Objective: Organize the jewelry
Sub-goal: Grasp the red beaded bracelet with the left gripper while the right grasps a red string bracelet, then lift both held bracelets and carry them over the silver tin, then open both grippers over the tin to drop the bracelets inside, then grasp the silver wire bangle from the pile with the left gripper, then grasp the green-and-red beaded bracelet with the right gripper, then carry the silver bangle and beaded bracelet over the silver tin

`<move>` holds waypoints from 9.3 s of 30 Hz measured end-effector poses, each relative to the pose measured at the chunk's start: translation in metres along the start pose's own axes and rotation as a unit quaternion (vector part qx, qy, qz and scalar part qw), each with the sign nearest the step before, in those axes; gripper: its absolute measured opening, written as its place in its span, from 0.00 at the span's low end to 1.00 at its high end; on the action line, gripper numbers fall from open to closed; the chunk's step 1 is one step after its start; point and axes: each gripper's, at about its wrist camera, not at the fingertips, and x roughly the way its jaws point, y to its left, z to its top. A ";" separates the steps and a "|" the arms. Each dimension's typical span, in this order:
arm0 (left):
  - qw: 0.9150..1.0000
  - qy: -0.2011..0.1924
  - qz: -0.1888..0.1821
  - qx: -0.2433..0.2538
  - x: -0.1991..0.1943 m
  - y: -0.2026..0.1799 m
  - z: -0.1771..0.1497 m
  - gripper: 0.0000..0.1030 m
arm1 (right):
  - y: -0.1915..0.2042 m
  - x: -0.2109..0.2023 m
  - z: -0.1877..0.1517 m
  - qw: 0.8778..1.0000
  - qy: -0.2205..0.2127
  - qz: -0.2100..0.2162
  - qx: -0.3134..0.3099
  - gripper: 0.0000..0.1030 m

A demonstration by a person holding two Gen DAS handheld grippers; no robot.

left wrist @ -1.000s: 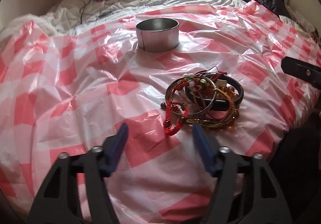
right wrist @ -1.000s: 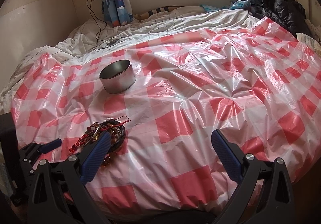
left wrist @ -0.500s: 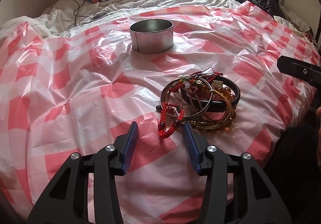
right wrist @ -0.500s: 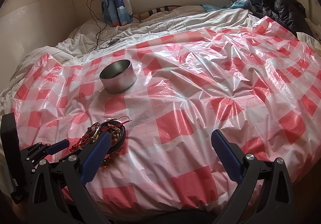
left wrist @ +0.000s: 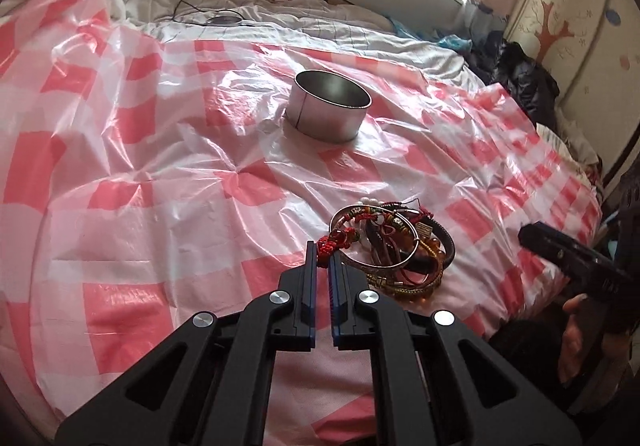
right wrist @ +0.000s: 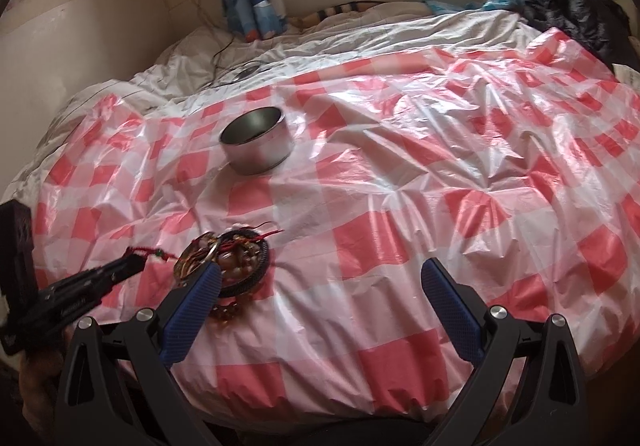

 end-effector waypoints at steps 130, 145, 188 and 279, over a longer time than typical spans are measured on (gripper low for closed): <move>0.995 0.002 0.066 0.069 0.044 0.003 0.128 0.61 | -0.052 0.147 0.144 0.956 -0.033 0.200 0.214 0.62; 0.970 0.127 0.042 0.201 0.059 -0.026 0.048 0.62 | -0.089 0.114 0.084 0.926 -0.008 0.201 0.319 0.71; 0.986 0.142 0.045 0.076 0.084 0.020 0.061 0.44 | -0.065 0.127 0.085 0.938 0.039 0.212 0.270 0.77; 0.998 0.051 -0.009 -0.030 0.039 0.044 0.090 0.04 | -0.034 0.097 0.060 0.912 0.030 0.353 0.207 0.08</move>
